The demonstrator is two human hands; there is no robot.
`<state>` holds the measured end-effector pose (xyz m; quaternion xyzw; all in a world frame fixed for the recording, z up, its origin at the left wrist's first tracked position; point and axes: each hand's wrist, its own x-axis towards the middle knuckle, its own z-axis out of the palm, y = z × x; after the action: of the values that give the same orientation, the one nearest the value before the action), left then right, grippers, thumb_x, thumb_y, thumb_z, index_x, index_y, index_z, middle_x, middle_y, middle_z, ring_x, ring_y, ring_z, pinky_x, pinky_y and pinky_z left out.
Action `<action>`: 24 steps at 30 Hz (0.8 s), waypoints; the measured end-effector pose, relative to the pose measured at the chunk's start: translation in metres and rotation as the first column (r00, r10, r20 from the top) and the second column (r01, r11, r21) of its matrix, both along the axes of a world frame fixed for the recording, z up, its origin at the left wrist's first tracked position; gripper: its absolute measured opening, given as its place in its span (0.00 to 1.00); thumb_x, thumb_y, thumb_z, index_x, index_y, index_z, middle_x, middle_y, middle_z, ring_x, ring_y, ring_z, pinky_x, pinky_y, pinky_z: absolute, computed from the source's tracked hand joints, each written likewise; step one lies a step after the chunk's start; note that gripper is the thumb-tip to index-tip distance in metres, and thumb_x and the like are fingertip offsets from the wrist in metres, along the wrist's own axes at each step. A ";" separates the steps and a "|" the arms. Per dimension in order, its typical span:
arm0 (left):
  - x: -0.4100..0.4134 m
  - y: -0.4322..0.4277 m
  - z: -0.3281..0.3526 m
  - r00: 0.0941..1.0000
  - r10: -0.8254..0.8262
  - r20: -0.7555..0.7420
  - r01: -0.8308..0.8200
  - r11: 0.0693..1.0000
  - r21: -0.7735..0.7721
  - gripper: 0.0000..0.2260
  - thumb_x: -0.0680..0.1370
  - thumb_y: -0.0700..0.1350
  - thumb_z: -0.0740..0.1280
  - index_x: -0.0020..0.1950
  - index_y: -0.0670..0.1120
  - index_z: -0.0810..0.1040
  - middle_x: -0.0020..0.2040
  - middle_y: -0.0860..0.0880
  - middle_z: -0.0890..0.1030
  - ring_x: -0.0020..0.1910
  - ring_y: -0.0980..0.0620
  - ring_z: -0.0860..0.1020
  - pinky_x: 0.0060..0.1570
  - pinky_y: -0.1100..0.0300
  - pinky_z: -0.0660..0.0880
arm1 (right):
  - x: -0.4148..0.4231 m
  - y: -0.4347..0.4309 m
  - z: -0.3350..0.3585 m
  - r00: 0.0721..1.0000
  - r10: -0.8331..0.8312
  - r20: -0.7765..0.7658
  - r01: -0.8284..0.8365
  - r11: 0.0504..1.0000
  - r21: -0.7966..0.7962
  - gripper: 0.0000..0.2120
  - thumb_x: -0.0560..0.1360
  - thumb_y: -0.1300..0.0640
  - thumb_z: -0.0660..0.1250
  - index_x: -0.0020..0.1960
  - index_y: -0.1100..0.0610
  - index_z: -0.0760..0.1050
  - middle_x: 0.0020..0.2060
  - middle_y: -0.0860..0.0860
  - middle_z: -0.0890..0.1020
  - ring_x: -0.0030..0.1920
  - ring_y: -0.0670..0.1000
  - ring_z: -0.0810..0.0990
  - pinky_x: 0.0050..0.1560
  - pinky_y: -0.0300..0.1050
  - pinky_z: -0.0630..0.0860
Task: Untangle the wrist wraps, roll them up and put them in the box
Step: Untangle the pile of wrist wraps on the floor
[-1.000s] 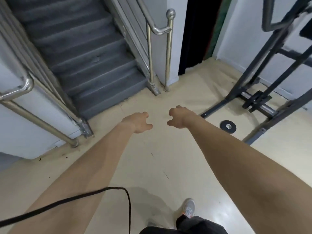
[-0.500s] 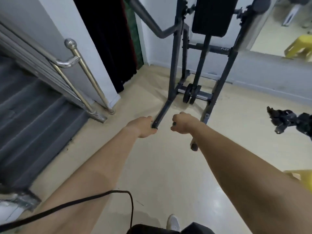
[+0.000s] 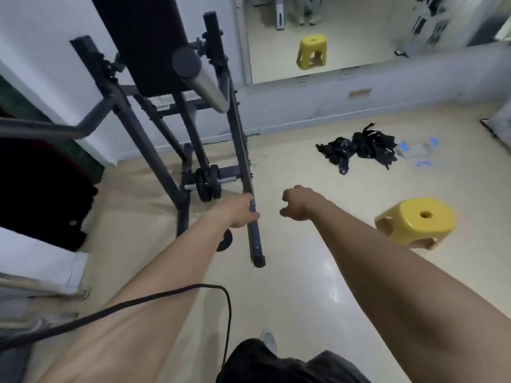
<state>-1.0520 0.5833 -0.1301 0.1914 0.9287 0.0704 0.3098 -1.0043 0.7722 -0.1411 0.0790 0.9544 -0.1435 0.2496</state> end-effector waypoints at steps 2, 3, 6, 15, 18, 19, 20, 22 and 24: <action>-0.030 0.044 -0.003 0.994 -0.110 -0.005 0.110 0.994 -0.008 0.28 0.82 0.56 0.64 0.80 0.48 0.63 0.73 0.44 0.74 0.67 0.43 0.75 0.62 0.51 0.75 | -0.016 0.037 0.002 0.996 -0.087 -0.013 0.087 0.996 0.001 0.25 0.79 0.46 0.64 0.73 0.55 0.70 0.69 0.56 0.71 0.67 0.60 0.72 0.65 0.56 0.74; -0.045 0.067 -0.004 0.988 -0.155 -0.007 0.154 0.988 -0.009 0.29 0.82 0.56 0.64 0.80 0.48 0.63 0.74 0.44 0.74 0.68 0.43 0.75 0.63 0.51 0.75 | -0.023 0.056 0.002 0.991 -0.129 -0.022 0.129 0.992 0.001 0.25 0.79 0.46 0.64 0.73 0.55 0.70 0.69 0.56 0.71 0.67 0.60 0.72 0.64 0.56 0.74; -0.084 0.132 -0.011 0.972 -0.235 0.007 0.235 0.972 -0.002 0.29 0.82 0.57 0.64 0.80 0.48 0.62 0.75 0.44 0.73 0.69 0.43 0.74 0.66 0.48 0.74 | -0.041 0.114 0.002 0.972 -0.232 -0.019 0.232 0.973 0.005 0.24 0.79 0.46 0.64 0.72 0.54 0.70 0.68 0.56 0.71 0.67 0.59 0.72 0.62 0.55 0.74; -0.186 0.340 -0.043 0.929 -0.370 0.028 0.371 0.928 -0.024 0.29 0.81 0.58 0.65 0.80 0.50 0.63 0.74 0.46 0.73 0.69 0.44 0.74 0.66 0.47 0.73 | -0.116 0.315 -0.020 0.926 -0.377 0.024 0.377 0.926 0.026 0.24 0.78 0.47 0.65 0.71 0.55 0.73 0.67 0.57 0.72 0.65 0.61 0.74 0.63 0.55 0.75; -0.225 0.416 -0.049 0.928 -0.370 0.038 0.371 0.928 -0.032 0.29 0.81 0.57 0.65 0.79 0.50 0.64 0.73 0.46 0.73 0.69 0.44 0.74 0.66 0.48 0.73 | -0.150 0.391 -0.025 0.922 -0.384 0.045 0.382 0.923 0.035 0.24 0.78 0.47 0.65 0.71 0.54 0.72 0.67 0.57 0.72 0.65 0.60 0.74 0.63 0.53 0.75; -0.239 0.441 -0.048 0.929 -0.369 0.034 0.370 0.929 -0.025 0.29 0.81 0.57 0.65 0.79 0.50 0.64 0.73 0.46 0.74 0.69 0.44 0.74 0.66 0.48 0.73 | -0.162 0.418 -0.025 0.921 -0.386 0.050 0.385 0.922 0.033 0.24 0.78 0.47 0.65 0.72 0.54 0.72 0.67 0.57 0.72 0.66 0.60 0.73 0.63 0.53 0.74; -0.253 0.465 -0.046 0.930 -0.366 0.029 0.367 0.930 -0.015 0.29 0.81 0.57 0.65 0.79 0.49 0.64 0.73 0.46 0.74 0.70 0.44 0.74 0.66 0.49 0.73 | -0.174 0.444 -0.024 0.919 -0.390 0.056 0.389 0.921 0.034 0.23 0.78 0.48 0.65 0.72 0.54 0.71 0.67 0.57 0.72 0.67 0.60 0.73 0.64 0.53 0.74; -0.282 0.509 -0.043 0.936 -0.353 0.016 0.352 0.936 0.013 0.28 0.81 0.57 0.65 0.79 0.49 0.65 0.74 0.46 0.74 0.70 0.44 0.73 0.67 0.50 0.72 | -0.199 0.496 -0.024 0.915 -0.400 0.058 0.397 0.916 0.055 0.24 0.77 0.46 0.65 0.69 0.54 0.73 0.65 0.57 0.75 0.65 0.60 0.74 0.63 0.53 0.74; -0.308 0.545 -0.037 0.938 -0.347 0.022 0.346 0.938 0.034 0.28 0.81 0.57 0.66 0.78 0.49 0.66 0.72 0.46 0.75 0.69 0.44 0.74 0.66 0.50 0.72 | -0.224 0.542 -0.028 0.913 -0.403 0.063 0.398 0.914 0.074 0.25 0.72 0.44 0.65 0.66 0.55 0.76 0.64 0.56 0.77 0.63 0.60 0.75 0.62 0.54 0.76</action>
<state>-1.3602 1.1283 -0.1668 0.3555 0.8749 0.0312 0.3273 -1.2287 1.3145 -0.1689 0.2858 0.9115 -0.1601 0.2488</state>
